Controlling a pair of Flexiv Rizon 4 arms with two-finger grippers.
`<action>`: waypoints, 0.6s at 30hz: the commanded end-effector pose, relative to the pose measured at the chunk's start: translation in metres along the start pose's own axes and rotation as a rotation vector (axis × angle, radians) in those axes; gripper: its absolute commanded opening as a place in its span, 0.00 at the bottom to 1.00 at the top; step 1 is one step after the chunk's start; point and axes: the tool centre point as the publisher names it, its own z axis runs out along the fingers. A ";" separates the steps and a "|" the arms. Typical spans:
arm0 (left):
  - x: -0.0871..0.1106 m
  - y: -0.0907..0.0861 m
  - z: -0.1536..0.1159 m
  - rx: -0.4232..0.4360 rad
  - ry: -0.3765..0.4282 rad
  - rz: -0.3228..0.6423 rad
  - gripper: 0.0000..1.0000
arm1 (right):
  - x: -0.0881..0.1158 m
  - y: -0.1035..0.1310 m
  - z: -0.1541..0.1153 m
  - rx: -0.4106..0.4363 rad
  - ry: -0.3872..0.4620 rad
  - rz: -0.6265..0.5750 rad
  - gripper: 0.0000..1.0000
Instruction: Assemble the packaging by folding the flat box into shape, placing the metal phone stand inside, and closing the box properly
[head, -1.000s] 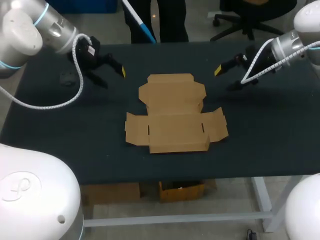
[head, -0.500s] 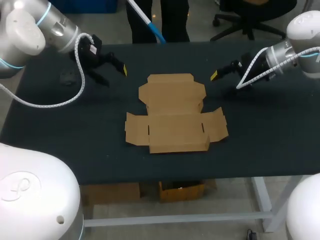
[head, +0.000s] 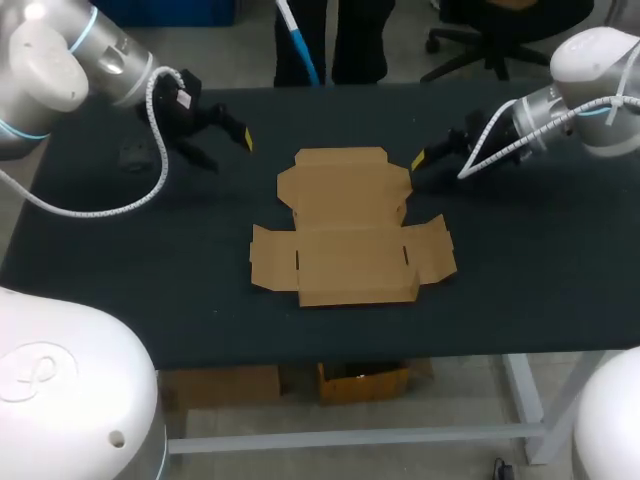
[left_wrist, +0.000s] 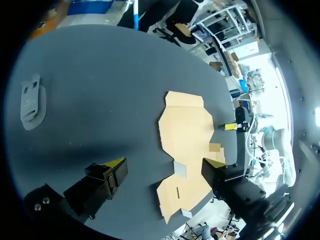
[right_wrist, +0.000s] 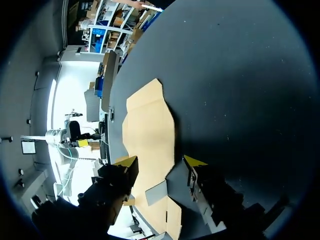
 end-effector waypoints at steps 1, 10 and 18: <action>-0.002 -0.001 0.000 -0.003 0.002 0.000 1.00 | -0.005 0.007 0.006 0.031 0.011 0.006 0.47; -0.005 -0.001 0.001 -0.002 0.009 -0.008 1.00 | -0.002 0.009 0.010 0.027 -0.034 0.013 0.45; -0.009 0.002 0.001 -0.001 0.017 -0.017 1.00 | -0.006 0.011 0.017 0.030 -0.034 0.027 0.45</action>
